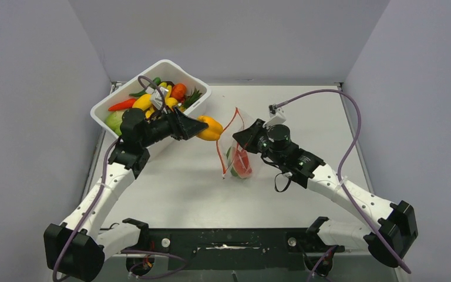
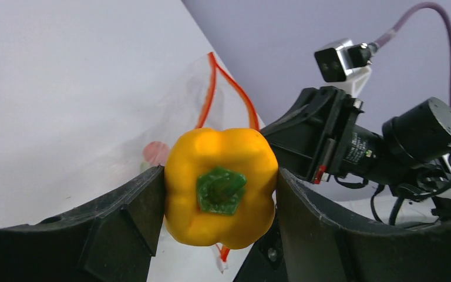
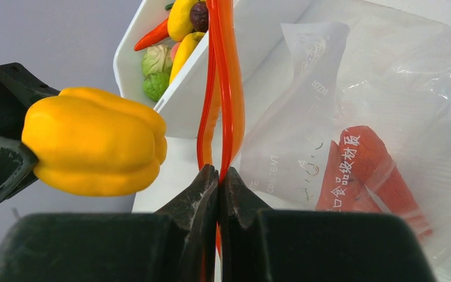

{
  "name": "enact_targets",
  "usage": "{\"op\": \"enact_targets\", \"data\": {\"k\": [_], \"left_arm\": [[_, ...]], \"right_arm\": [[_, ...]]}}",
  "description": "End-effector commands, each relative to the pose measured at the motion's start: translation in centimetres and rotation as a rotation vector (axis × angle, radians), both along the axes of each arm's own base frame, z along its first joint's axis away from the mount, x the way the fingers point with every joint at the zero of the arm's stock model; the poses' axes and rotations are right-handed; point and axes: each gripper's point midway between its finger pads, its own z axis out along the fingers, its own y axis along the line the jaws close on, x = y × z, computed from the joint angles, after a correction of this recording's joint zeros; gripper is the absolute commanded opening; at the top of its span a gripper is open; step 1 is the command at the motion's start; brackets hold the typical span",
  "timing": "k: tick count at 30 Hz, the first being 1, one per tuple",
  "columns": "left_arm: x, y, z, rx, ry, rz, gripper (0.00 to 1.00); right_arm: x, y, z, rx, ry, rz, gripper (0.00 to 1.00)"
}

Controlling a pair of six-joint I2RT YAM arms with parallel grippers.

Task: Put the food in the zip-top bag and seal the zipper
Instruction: Place the fake vegetable in the zipper food storage bag.

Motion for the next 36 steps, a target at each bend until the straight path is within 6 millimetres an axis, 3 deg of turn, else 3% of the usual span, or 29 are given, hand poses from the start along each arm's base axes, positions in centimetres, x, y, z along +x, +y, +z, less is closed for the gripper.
{"op": "enact_targets", "data": {"k": [1,6,21,26,33,36], "left_arm": [[-2.1,-1.9,4.9,-0.166,-0.144,-0.101,0.29],[-1.5,-2.6,2.1,-0.122,-0.106,-0.087,0.28],[0.8,-2.9,-3.6,0.112,-0.051,0.042,0.28],[0.8,-3.3,-4.1,0.146,-0.039,0.048,0.28],[-0.7,-5.4,-3.9,0.091,-0.016,-0.042,0.28],[-0.9,-5.8,-4.0,0.093,-0.009,-0.055,0.35]], "right_arm": [[0.3,1.5,5.1,0.122,-0.095,0.029,0.0],[0.1,1.5,5.5,0.129,-0.102,0.032,0.0],[-0.2,2.7,6.1,0.153,-0.136,0.091,0.0],[-0.1,3.1,6.0,0.15,-0.138,0.104,0.0],[0.0,3.7,5.3,0.147,-0.119,0.124,0.0],[0.1,3.7,5.3,0.147,-0.119,0.123,0.0]]}}
